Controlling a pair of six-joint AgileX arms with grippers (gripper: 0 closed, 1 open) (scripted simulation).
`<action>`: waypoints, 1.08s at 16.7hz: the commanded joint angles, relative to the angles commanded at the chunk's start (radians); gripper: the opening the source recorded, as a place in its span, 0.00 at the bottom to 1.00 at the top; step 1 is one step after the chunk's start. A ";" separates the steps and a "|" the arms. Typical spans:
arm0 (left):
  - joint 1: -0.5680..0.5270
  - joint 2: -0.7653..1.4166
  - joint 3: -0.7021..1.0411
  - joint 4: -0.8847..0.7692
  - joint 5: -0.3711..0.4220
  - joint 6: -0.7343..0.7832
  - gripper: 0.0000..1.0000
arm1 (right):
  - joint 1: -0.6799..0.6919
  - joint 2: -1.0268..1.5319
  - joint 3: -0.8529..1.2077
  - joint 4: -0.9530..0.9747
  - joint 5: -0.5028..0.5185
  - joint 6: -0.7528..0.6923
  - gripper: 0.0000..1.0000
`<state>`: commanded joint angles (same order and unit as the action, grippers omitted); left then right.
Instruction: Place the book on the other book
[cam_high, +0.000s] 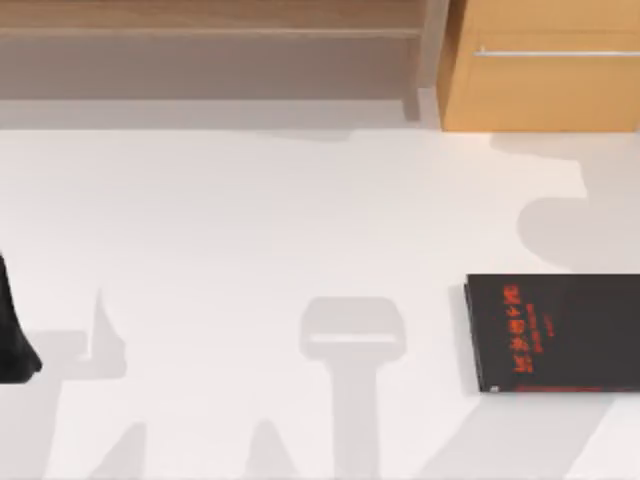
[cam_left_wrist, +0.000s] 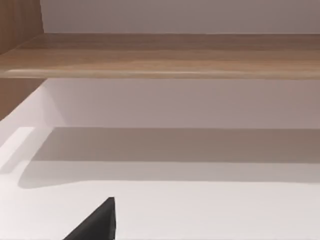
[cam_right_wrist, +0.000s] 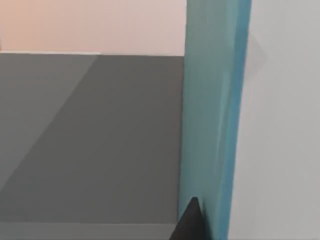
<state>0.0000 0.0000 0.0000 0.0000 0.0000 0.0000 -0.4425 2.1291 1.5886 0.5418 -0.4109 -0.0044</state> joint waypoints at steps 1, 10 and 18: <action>0.000 0.000 0.000 0.000 0.000 0.000 1.00 | 0.000 0.000 0.000 0.000 0.000 0.000 0.02; 0.000 0.000 0.000 0.000 0.000 0.000 1.00 | -0.003 -0.002 0.000 0.000 0.000 0.001 0.00; 0.000 0.000 0.000 0.000 0.000 0.000 1.00 | -0.007 -0.043 -0.025 -0.015 -0.010 0.003 0.00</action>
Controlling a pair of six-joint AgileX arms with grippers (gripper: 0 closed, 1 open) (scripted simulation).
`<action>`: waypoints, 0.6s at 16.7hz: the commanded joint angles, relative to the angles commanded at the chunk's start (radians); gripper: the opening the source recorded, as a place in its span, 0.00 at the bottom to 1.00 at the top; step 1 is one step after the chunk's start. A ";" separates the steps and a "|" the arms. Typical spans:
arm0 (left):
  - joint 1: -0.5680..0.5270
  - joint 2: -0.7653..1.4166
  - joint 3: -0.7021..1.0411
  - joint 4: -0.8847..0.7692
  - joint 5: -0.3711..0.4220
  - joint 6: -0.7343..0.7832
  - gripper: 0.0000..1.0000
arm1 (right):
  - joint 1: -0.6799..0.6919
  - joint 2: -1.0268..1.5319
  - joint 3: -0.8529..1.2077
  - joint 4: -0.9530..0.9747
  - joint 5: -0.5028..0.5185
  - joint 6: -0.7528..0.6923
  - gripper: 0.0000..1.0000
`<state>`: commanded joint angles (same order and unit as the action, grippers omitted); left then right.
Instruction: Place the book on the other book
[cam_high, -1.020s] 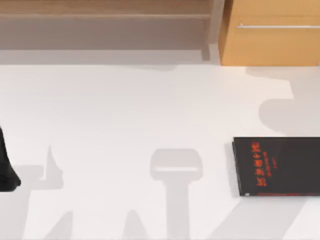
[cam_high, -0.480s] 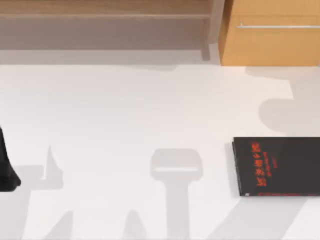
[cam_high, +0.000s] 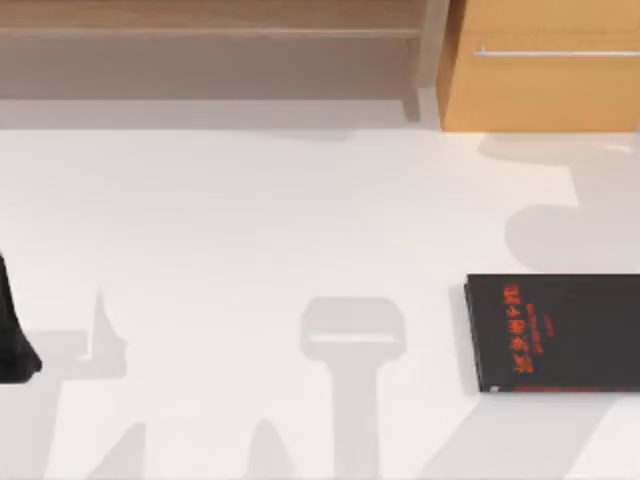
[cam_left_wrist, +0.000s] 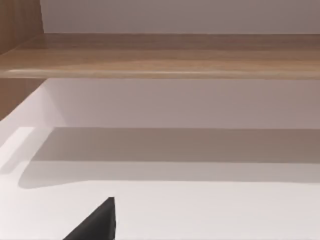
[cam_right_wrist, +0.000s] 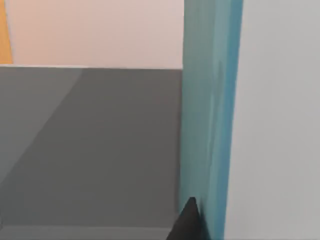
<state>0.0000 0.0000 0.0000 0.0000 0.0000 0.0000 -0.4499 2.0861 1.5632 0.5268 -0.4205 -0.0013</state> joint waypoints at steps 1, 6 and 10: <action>0.000 0.000 0.000 0.000 0.000 0.000 1.00 | 0.000 0.000 0.000 0.000 0.000 0.000 0.00; 0.000 0.000 0.000 0.000 0.000 0.000 1.00 | -0.017 -0.067 -0.018 -0.002 0.067 0.063 0.00; 0.000 0.000 0.000 0.000 0.000 0.000 1.00 | -0.010 -0.226 -0.088 -0.013 0.204 0.197 0.00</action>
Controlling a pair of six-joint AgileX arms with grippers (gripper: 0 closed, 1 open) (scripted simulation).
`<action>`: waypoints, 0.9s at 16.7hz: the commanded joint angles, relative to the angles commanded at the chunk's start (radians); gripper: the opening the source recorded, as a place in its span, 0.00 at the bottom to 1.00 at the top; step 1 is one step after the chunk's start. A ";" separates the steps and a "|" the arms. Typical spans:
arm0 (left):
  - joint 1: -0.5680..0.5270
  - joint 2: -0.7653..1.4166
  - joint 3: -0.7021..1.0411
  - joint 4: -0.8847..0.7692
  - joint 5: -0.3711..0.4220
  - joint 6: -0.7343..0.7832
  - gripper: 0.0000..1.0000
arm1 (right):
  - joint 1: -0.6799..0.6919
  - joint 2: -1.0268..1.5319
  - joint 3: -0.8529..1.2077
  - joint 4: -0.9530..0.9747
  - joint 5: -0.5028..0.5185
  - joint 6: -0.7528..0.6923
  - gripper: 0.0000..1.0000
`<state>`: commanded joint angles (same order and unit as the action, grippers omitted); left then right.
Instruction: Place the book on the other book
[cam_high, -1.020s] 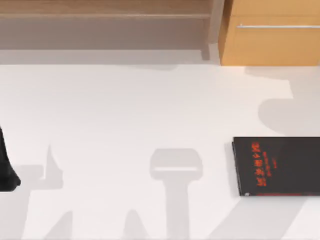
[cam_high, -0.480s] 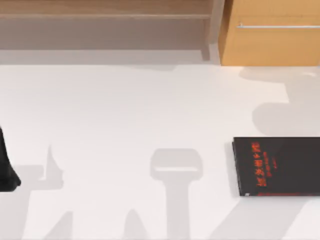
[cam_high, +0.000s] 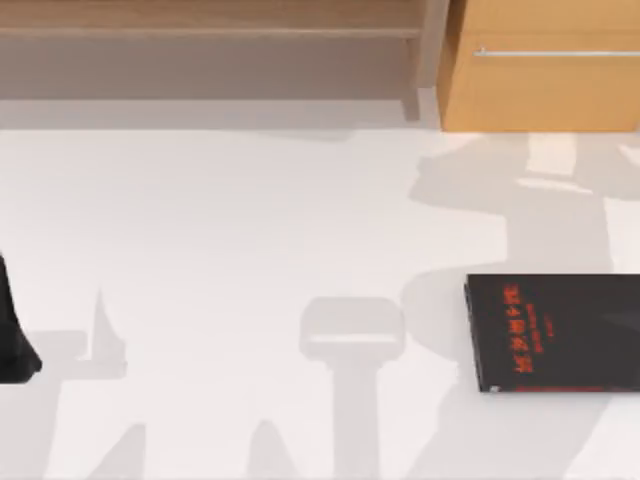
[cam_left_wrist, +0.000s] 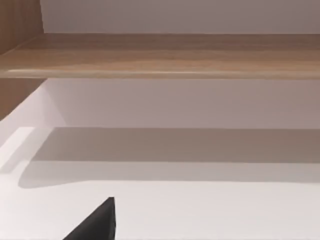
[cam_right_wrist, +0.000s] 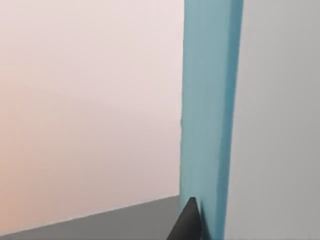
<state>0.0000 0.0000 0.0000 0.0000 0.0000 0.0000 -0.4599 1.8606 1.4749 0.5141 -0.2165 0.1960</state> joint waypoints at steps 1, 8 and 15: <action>0.000 0.000 0.000 0.000 0.000 0.000 1.00 | 0.008 -0.048 -0.024 -0.004 0.040 0.045 0.00; 0.000 0.000 0.000 0.000 0.000 0.000 1.00 | 0.204 -0.379 -0.317 -0.059 0.359 0.518 0.00; 0.000 0.000 0.000 0.000 0.000 0.000 1.00 | 0.655 -0.624 -0.786 -0.156 0.651 1.195 0.00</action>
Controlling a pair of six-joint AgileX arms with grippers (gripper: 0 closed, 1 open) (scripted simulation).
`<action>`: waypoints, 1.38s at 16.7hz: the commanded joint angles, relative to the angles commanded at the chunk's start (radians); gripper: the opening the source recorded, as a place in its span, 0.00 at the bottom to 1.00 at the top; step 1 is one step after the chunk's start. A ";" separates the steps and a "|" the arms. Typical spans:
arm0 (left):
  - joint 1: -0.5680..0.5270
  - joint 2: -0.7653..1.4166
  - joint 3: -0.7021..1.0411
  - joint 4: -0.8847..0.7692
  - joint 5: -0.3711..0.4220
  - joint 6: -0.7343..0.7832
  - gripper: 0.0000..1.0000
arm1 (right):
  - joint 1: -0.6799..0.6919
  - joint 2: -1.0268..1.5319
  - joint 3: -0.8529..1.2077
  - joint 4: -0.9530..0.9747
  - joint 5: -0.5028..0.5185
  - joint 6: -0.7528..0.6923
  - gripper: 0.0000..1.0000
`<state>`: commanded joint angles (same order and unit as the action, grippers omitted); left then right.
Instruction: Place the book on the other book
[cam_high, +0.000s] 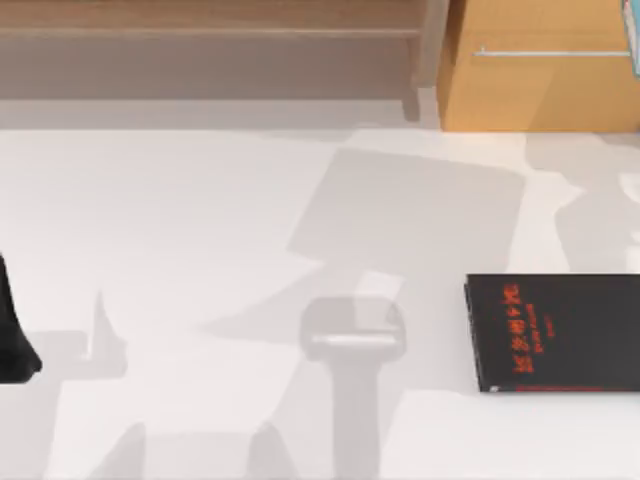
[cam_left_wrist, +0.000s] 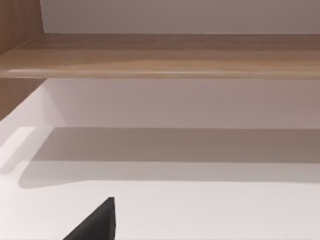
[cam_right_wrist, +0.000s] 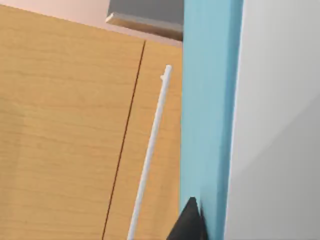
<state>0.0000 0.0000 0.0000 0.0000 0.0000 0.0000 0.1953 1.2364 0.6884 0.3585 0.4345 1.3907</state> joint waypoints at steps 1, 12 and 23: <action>0.000 0.000 0.000 0.000 0.000 0.000 1.00 | 0.083 -0.025 -0.077 -0.015 0.033 0.100 0.00; 0.000 0.000 0.000 0.000 0.000 0.000 1.00 | 0.532 -0.136 -0.507 -0.113 0.202 0.617 0.00; 0.000 0.000 0.000 0.000 0.000 0.000 1.00 | 0.512 -0.099 -0.505 -0.070 0.187 0.603 0.00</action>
<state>0.0000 0.0000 0.0000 0.0000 0.0000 0.0000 0.7071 1.1372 0.1831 0.2883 0.6212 1.9938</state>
